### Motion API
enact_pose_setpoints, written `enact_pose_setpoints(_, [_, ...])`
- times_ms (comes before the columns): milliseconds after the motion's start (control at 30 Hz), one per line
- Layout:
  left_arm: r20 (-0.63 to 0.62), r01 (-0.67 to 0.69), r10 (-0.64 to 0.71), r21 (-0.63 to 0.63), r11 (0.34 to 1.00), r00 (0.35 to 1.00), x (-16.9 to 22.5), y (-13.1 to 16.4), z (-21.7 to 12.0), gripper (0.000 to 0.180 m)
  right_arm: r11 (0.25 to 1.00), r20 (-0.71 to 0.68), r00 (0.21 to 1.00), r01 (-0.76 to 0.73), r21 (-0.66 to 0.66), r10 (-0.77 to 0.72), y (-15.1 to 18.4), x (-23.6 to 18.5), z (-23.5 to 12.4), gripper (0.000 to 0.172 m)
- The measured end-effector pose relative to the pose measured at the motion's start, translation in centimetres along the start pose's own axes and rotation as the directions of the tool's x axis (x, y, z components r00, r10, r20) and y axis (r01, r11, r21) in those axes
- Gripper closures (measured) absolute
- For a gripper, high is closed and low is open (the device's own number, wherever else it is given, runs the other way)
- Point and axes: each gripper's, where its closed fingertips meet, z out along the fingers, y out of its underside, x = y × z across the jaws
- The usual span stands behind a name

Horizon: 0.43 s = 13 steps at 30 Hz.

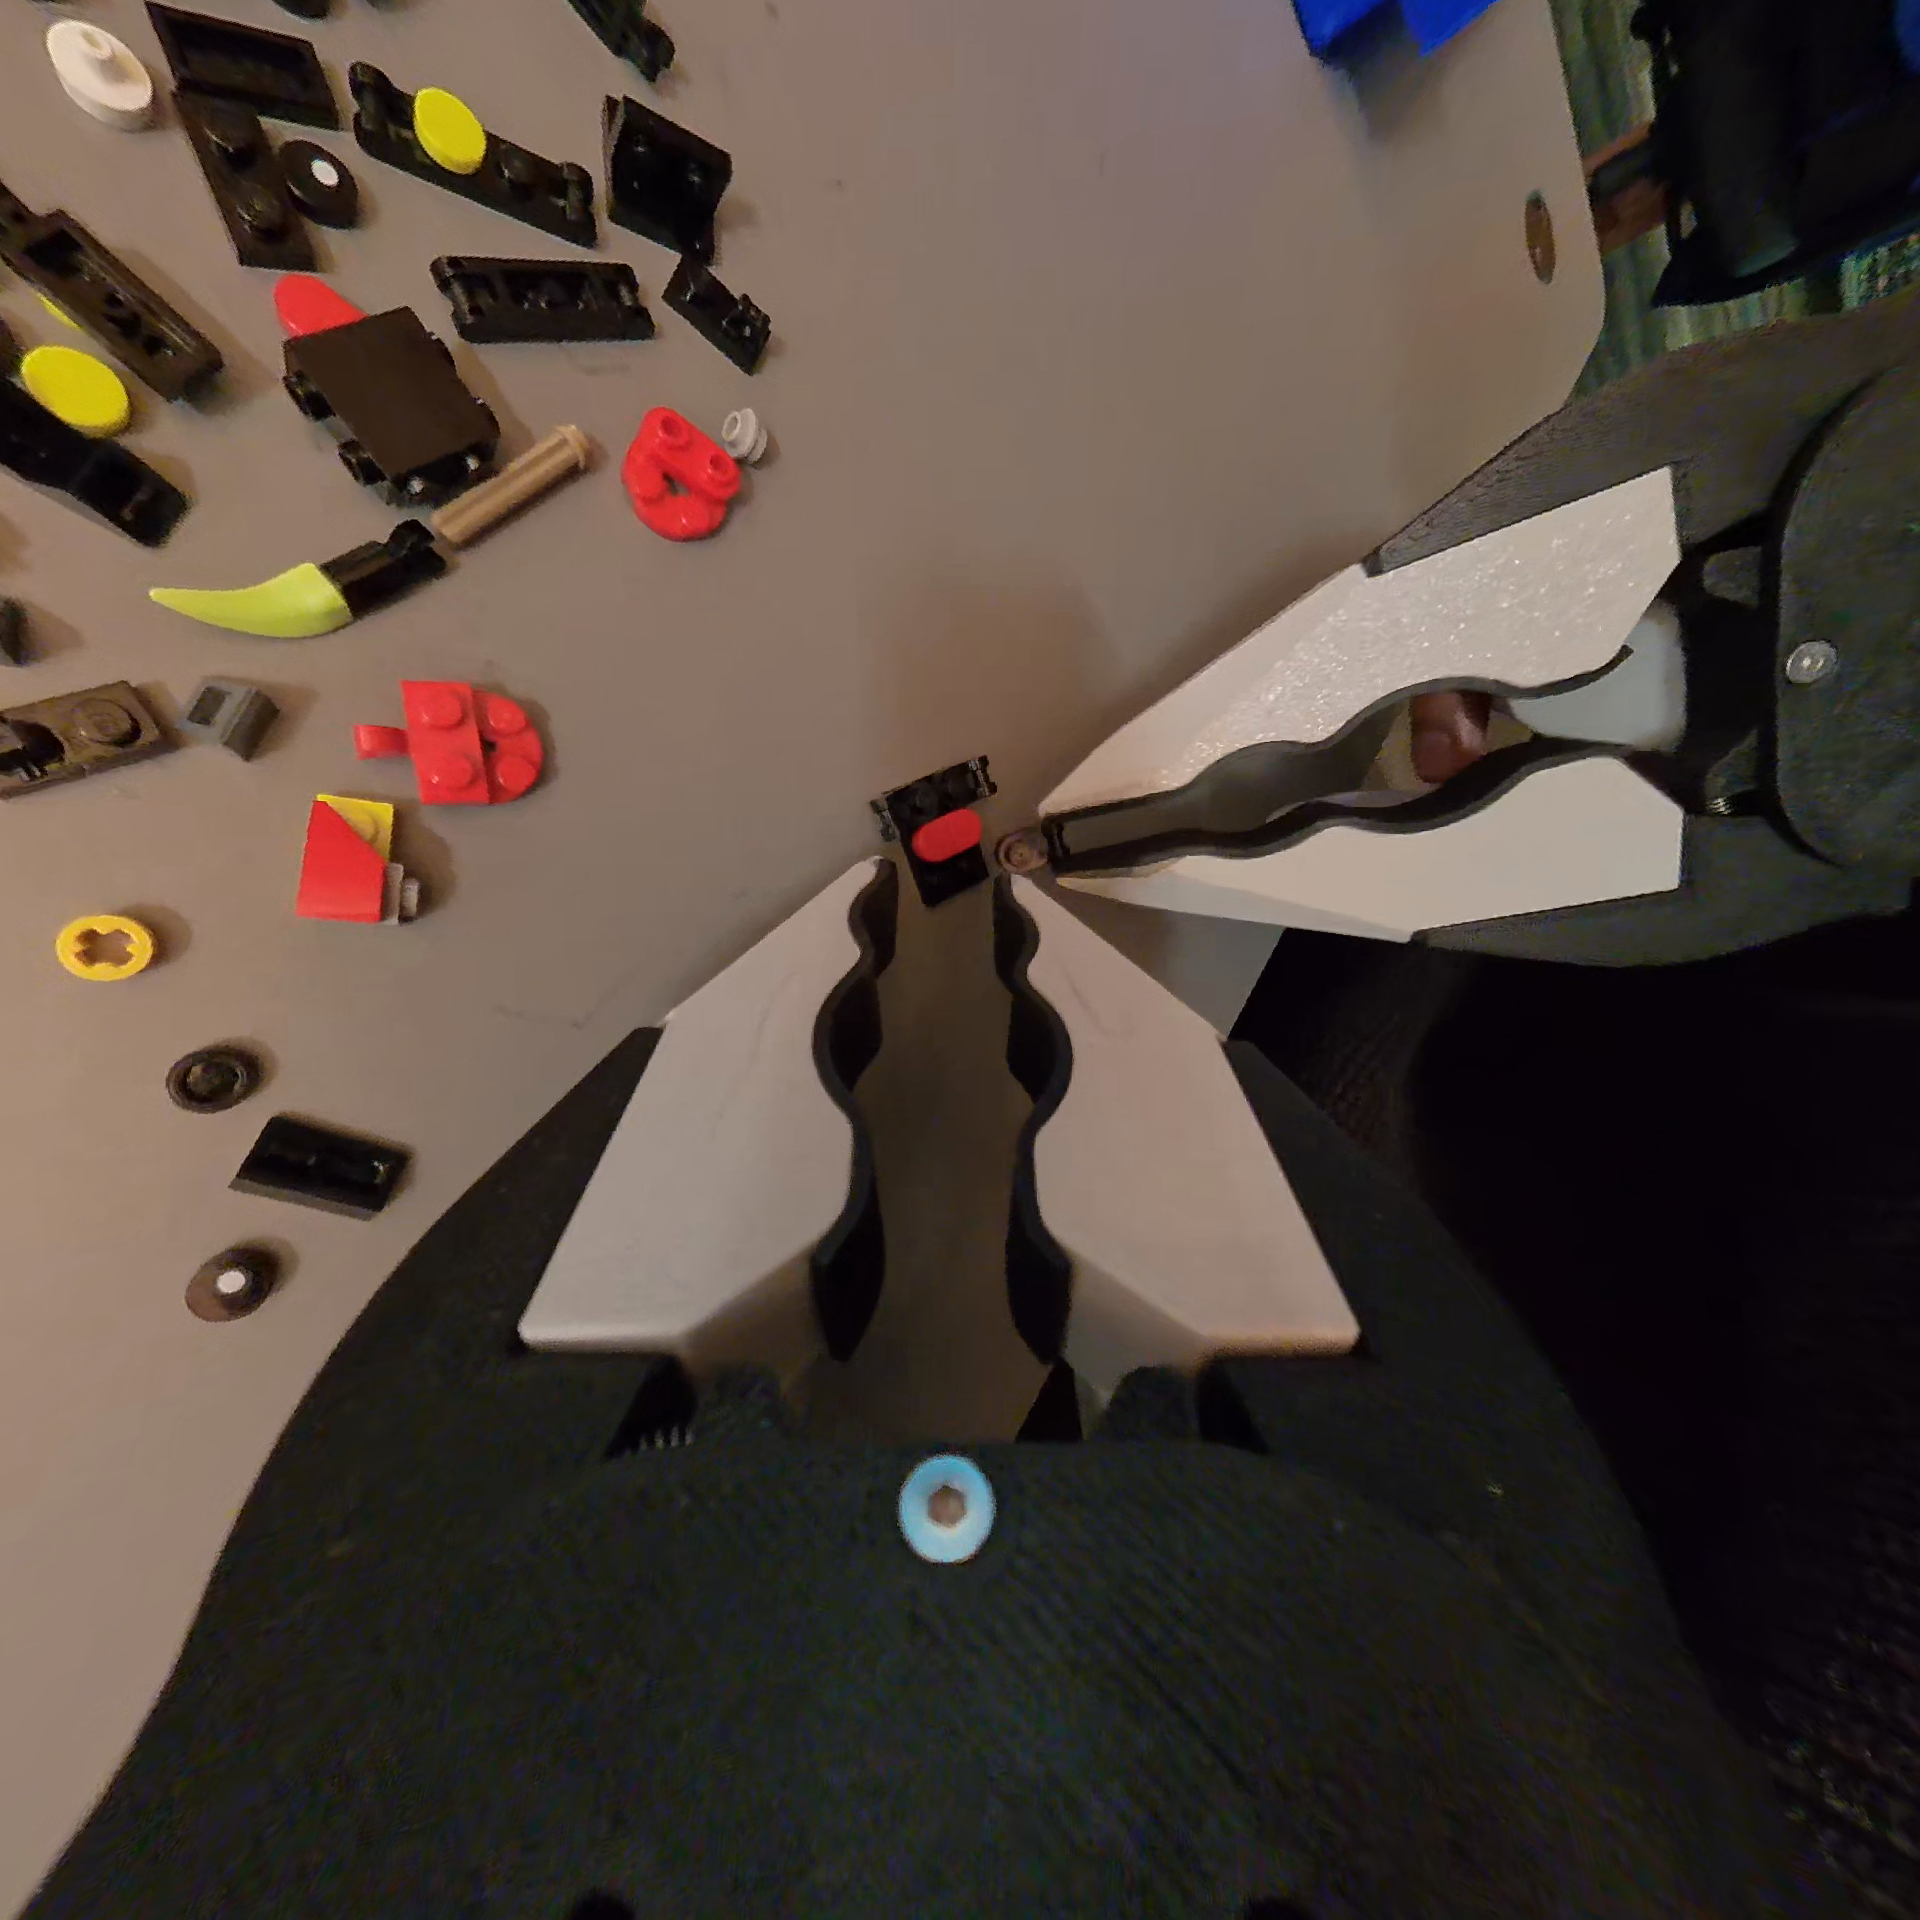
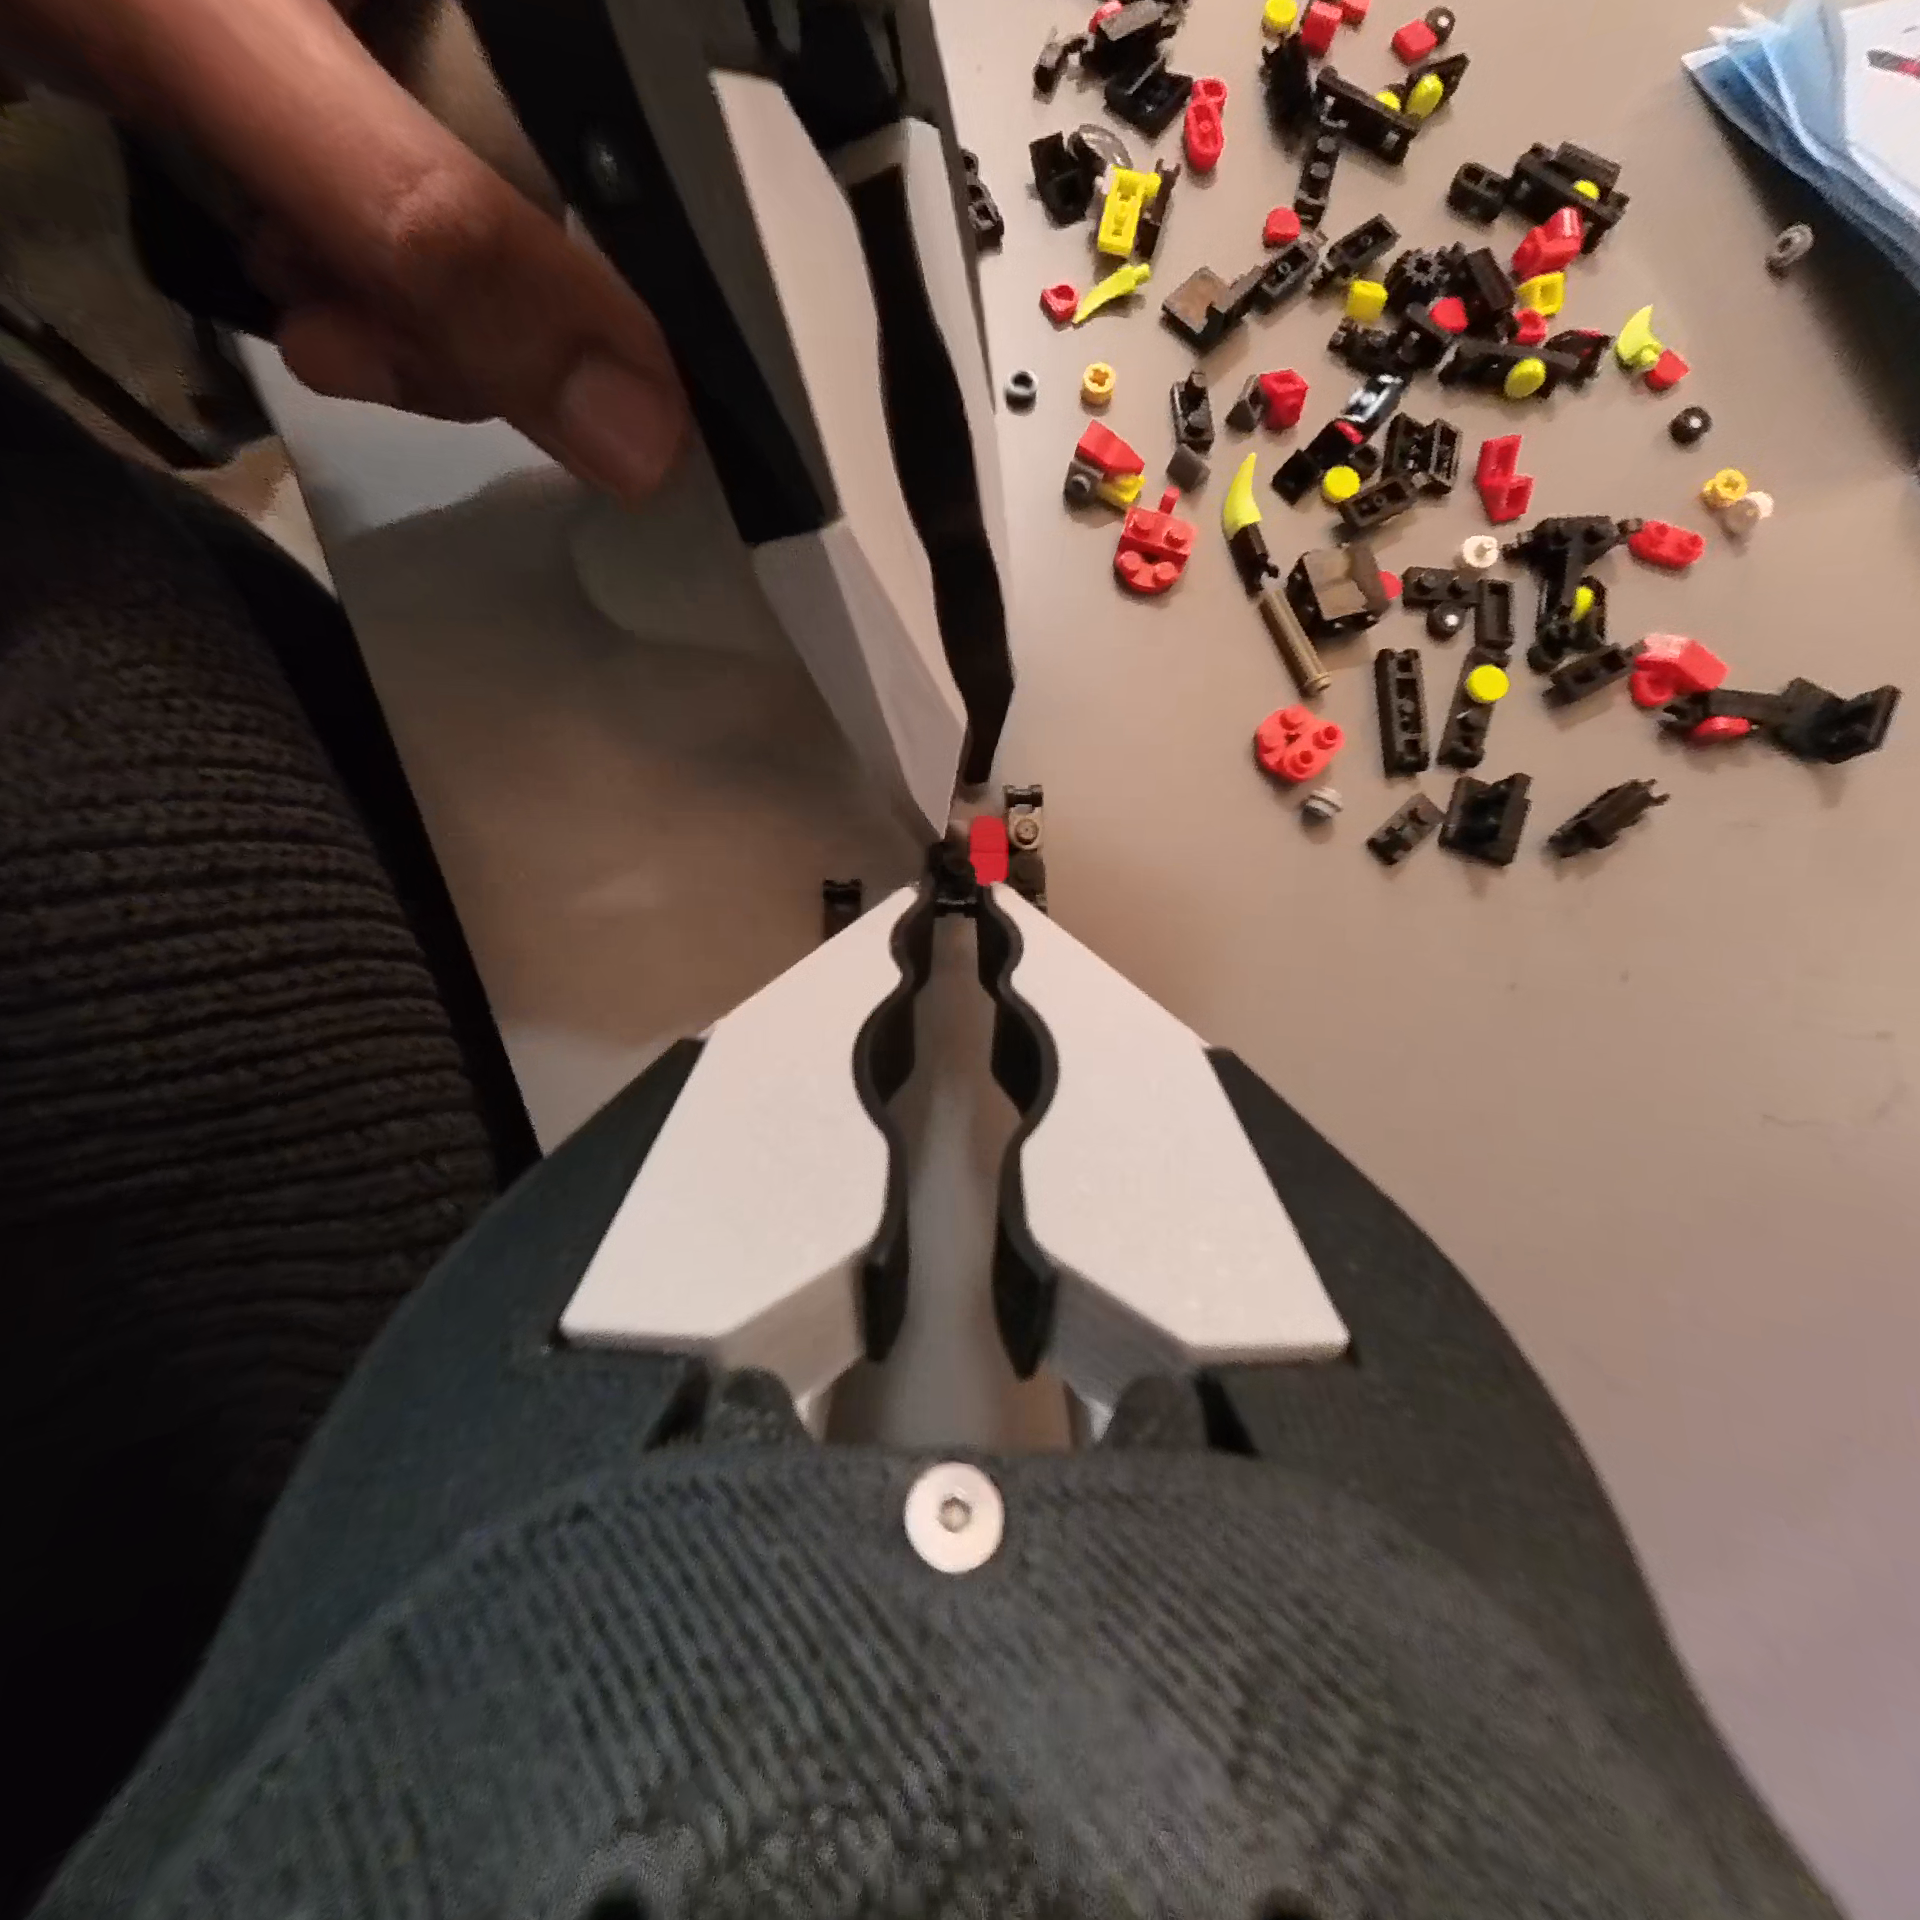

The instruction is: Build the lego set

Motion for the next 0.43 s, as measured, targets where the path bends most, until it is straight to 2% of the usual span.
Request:
enact_pose_setpoints(33, [-0.004, 0.003, -0.003, -0.006, 1.0, 1.0, 0.0, 0.1, 0.0, 0.164, 1.0, 0.019, 1.0, 0.007, 0.024, -0.007, -0.1, -0.1, -0.2, 0.165])
enact_pose_setpoints(167, [-0.02, 0.004, -0.005, -0.023, 1.0, 1.0, 0.1, 0.4, 0.1, 0.165, 0.993, 0.113, 0.993, -0.037, 0.115, 0.024, -0.6, -0.4, -1.0, 0.166])
enact_pose_setpoints(267, [-0.022, 0.0, 0.0, -0.024, 1.0, 1.0, 0.1, 0.5, 0.1, 0.165, 0.994, 0.137, 0.99, -0.041, 0.099, 0.027, -0.1, -0.3, -0.5, 0.166])
enact_pose_setpoints(433, [-0.027, -0.006, 0.005, -0.038, 0.999, 1.0, 0.3, 0.7, 0.3, 0.17, 0.997, 0.103, 0.995, 0.013, 0.071, -0.02, 0.1, -0.4, 0.4, 0.166])
